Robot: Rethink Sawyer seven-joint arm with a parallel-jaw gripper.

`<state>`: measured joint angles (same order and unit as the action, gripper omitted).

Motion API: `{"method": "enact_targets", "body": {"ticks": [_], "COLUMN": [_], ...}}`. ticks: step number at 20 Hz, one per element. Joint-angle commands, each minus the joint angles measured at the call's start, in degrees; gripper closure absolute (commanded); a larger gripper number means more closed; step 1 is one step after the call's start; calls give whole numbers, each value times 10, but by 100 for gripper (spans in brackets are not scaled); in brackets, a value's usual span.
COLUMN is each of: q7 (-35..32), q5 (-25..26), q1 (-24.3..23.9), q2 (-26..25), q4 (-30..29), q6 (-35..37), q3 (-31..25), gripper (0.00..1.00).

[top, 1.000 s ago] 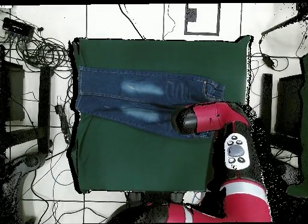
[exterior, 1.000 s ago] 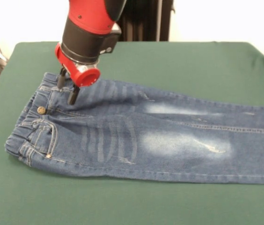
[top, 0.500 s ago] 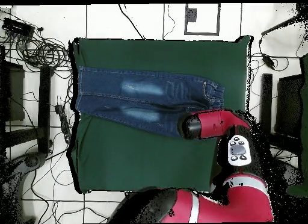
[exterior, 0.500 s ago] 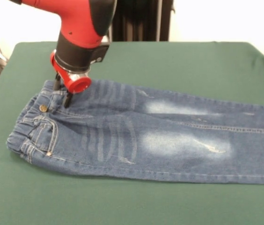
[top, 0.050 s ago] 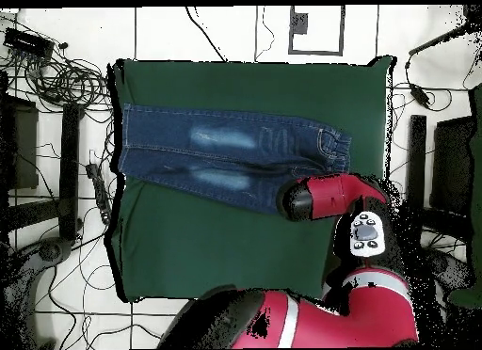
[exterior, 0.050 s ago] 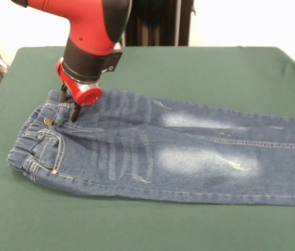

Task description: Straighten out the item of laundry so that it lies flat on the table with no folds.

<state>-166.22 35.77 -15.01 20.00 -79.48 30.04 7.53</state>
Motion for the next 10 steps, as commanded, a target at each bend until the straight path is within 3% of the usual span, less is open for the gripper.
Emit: {"method": "enact_targets", "body": {"ticks": [1,7,10], "q7": [26,174,200], "q5": [25,46,61], "q1": [23,-7,-29], "q2": [-40,51,66], "q4": [-33,-28,-31], "q6": [43,121,118], "q3": [22,38,34], "gripper": [0,0,0]}}
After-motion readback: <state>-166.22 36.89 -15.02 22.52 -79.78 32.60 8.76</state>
